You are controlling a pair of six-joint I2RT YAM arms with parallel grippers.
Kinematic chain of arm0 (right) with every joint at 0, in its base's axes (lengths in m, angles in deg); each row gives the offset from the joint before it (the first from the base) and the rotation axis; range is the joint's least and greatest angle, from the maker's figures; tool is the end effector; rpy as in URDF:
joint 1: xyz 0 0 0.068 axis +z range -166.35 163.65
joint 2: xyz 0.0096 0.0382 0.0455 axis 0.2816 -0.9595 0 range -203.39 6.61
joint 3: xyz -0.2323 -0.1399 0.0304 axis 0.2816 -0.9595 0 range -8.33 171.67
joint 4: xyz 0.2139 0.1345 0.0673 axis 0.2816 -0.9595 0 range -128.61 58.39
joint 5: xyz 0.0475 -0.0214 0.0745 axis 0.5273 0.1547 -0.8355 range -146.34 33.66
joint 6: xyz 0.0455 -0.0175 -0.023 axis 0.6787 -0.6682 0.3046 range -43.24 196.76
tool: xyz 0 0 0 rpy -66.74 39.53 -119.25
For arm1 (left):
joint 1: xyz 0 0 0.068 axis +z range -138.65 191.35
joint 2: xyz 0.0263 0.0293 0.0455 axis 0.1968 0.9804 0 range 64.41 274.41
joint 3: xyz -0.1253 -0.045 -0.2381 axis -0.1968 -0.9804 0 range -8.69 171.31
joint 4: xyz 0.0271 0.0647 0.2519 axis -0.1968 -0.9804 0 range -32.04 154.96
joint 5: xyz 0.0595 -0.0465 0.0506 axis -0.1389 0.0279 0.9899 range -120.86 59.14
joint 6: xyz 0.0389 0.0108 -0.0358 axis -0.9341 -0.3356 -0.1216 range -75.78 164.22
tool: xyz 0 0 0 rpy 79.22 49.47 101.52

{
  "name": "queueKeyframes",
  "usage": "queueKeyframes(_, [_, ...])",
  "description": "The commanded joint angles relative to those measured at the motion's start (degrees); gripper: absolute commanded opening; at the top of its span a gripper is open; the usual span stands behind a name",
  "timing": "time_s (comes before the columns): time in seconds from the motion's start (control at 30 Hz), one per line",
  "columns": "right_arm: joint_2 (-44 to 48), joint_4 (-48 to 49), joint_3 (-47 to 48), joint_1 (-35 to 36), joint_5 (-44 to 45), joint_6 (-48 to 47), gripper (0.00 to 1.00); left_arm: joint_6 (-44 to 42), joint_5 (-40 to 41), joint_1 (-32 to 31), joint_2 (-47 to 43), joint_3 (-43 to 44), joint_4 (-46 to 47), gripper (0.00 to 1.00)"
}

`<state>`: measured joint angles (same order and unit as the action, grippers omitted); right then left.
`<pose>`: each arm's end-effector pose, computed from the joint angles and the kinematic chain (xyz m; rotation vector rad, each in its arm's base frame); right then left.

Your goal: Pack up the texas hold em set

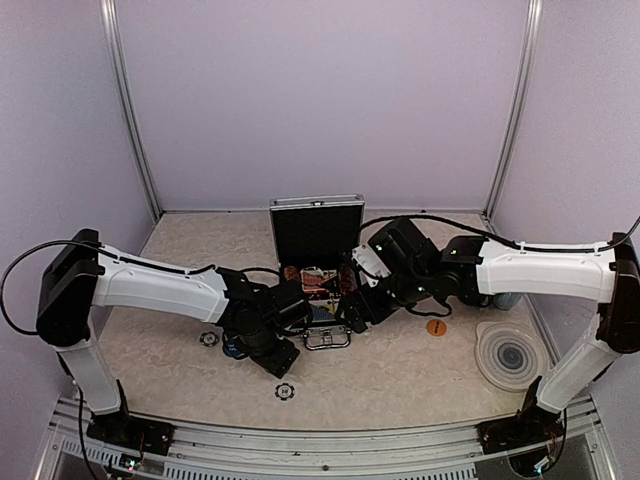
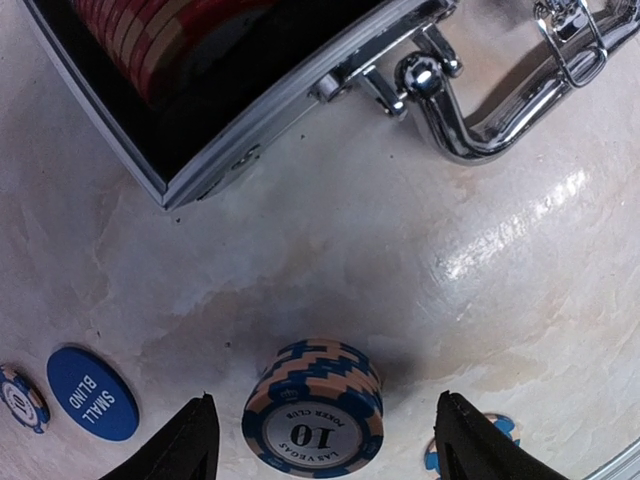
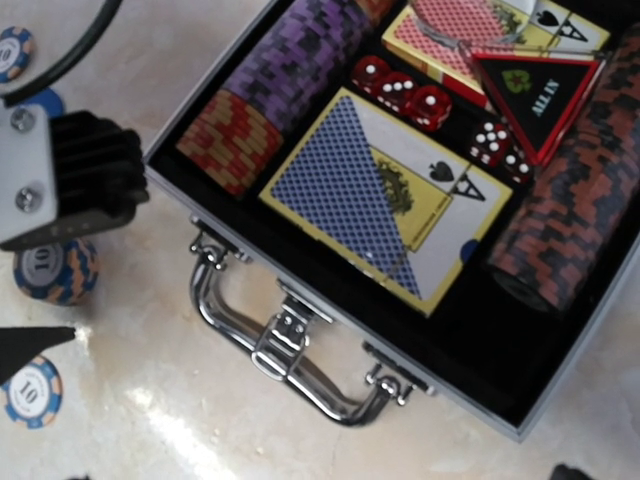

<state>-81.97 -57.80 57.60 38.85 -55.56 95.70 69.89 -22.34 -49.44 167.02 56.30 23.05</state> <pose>0.1914 0.2747 0.2560 -0.7736 2.3821 0.5534 0.1647 -0.2839 0.1617 0.8583 2.7774 -0.0250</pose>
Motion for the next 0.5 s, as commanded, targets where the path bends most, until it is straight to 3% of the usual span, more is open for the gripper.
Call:
queueKeyframes(0.0, [1.7,1.2,-0.5,-0.3,0.7,-0.4,0.99,0.3,-1.0,0.2,1.1,-0.4,1.1,0.72])
queueKeyframes(0.47, [1.6,1.1,0.1,-0.4,0.5,-0.6,0.99,0.4,-1.4,1.8,2.1,-2.1,1.7,0.61])
